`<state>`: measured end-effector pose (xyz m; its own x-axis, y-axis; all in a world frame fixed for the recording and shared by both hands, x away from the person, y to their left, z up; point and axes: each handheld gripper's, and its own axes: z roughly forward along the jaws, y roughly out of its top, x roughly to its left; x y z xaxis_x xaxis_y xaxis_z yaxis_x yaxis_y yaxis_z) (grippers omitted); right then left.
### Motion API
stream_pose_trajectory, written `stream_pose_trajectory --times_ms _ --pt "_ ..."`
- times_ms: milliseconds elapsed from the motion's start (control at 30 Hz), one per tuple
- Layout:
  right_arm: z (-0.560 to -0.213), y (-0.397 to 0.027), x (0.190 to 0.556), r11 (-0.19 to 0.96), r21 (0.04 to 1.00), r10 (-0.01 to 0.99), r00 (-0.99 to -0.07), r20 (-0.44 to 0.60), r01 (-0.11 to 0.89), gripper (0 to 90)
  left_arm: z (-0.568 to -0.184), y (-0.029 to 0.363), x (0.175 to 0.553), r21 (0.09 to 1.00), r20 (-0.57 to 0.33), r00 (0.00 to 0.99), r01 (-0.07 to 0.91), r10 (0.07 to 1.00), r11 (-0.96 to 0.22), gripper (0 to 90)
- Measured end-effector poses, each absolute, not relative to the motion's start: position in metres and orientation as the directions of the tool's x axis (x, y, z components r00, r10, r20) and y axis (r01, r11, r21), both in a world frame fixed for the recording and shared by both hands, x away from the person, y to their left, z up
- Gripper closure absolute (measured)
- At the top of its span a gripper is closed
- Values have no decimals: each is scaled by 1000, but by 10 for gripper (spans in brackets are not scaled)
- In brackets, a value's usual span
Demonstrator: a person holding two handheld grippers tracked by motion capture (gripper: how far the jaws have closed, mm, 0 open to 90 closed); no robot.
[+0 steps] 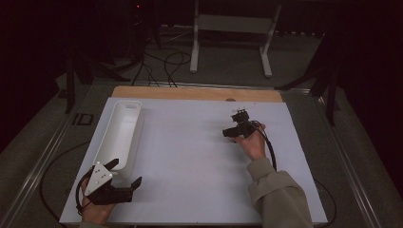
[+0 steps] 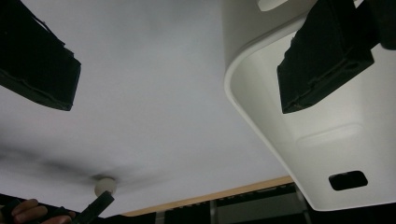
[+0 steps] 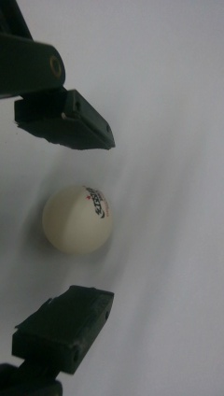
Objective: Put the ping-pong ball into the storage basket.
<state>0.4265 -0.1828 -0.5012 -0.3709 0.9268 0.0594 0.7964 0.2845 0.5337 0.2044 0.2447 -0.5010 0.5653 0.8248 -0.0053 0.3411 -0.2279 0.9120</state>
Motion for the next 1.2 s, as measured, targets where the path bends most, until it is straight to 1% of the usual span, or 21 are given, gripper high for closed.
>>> stream_pose_trajectory --times_ms 100,133,233,267,467,733,967,1033,1067,1200 --pt "-502 -183 427 279 531 927 -368 67 800 244 -501 245 204 912 -5 565 341 825 -228 0" --pt "-503 -184 427 275 522 929 -362 72 808 265 -501 245 204 912 -5 565 341 825 -228 0" --pt "-503 -184 427 274 518 929 -362 73 810 272 -501 245 204 912 -5 566 341 825 -228 0" --pt "-504 -184 427 274 514 930 -360 73 813 295 -501 245 204 912 -5 566 341 825 -228 0" --pt "-506 -182 428 281 506 928 -365 73 815 343 -501 245 204 912 -5 565 341 825 -228 0" --pt "-510 -181 428 277 487 936 -348 60 828 380 -501 245 204 912 -5 565 341 825 -228 0" --pt "-513 -180 429 279 470 941 -336 41 838 484 -501 245 204 912 -5 565 341 825 -228 0" --pt "-513 -180 429 277 469 942 -332 38 839 484 -501 245 204 912 -5 565 341 825 -228 0" --pt "-513 -180 429 272 470 943 -329 42 840 505 -501 245 204 912 -5 565 341 825 -228 0" --pt "-512 -180 428 274 472 943 -329 37 838 508 -501 245 204 912 -4 565 341 825 -228 0"
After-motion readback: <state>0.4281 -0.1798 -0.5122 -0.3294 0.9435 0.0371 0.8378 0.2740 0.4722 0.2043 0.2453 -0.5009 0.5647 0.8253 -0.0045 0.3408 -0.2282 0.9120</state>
